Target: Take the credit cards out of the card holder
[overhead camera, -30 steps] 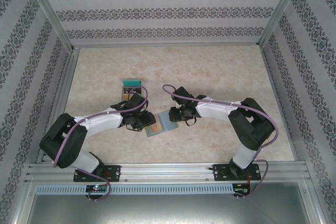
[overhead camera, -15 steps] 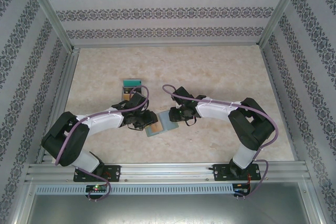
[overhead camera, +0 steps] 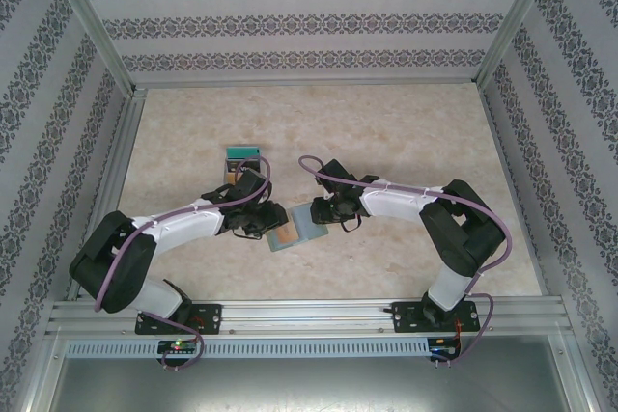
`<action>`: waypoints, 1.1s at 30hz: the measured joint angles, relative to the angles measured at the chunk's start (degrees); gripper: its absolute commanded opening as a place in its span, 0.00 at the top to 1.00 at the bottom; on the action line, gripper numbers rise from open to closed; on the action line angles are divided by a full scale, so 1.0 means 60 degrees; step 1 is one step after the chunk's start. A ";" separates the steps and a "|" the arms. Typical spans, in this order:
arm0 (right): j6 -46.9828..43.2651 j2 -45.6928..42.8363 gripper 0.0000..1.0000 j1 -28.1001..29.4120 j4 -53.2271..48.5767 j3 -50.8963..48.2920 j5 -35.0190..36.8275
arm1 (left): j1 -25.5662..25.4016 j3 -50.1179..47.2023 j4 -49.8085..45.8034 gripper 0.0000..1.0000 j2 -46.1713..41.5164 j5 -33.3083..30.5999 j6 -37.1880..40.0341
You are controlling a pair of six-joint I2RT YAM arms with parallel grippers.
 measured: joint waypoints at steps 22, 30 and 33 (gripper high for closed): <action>0.0000 0.0000 0.67 0.0000 0.0007 -0.0007 0.0000 | 0.0000 0.0000 -0.0251 0.62 0.0295 -0.0029 0.0004; 0.0000 0.0000 0.67 0.0000 0.0018 -0.0007 0.0000 | 0.0000 0.0000 -0.0259 0.62 0.0069 -0.0106 0.0004; 0.0000 0.0000 0.67 0.0000 0.0018 -0.0007 0.0000 | 0.0000 0.0000 -0.0255 0.62 -0.0022 -0.0135 0.0004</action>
